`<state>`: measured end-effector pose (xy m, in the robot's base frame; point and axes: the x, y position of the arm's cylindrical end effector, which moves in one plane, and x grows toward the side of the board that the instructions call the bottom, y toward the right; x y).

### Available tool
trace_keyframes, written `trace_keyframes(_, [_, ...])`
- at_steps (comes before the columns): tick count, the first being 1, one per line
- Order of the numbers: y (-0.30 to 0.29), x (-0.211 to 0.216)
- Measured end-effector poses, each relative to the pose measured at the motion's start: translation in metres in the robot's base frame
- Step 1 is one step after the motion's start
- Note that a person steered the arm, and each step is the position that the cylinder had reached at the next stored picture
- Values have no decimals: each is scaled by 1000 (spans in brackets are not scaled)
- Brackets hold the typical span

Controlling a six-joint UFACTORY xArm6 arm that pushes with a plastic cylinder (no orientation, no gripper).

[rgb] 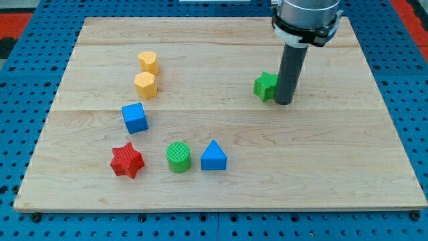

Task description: Place the red circle above the heart

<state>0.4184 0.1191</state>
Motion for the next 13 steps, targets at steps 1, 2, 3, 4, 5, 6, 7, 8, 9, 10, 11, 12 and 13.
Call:
trace_keyframes(1, [0, -30])
trace_keyframes(2, [10, -42])
trace_keyframes(3, [20, -49])
trace_keyframes(4, [66, -49])
trace_keyframes(5, [53, -81])
trace_keyframes(6, [-47, -112])
trace_keyframes(7, [-120, -151])
trace_keyframes(8, [-114, -163])
trace_keyframes(9, [-87, -194])
trace_keyframes(10, [-127, -193])
trace_keyframes(11, [-107, -192])
trace_keyframes(12, [-93, -168])
trace_keyframes(13, [-108, -169])
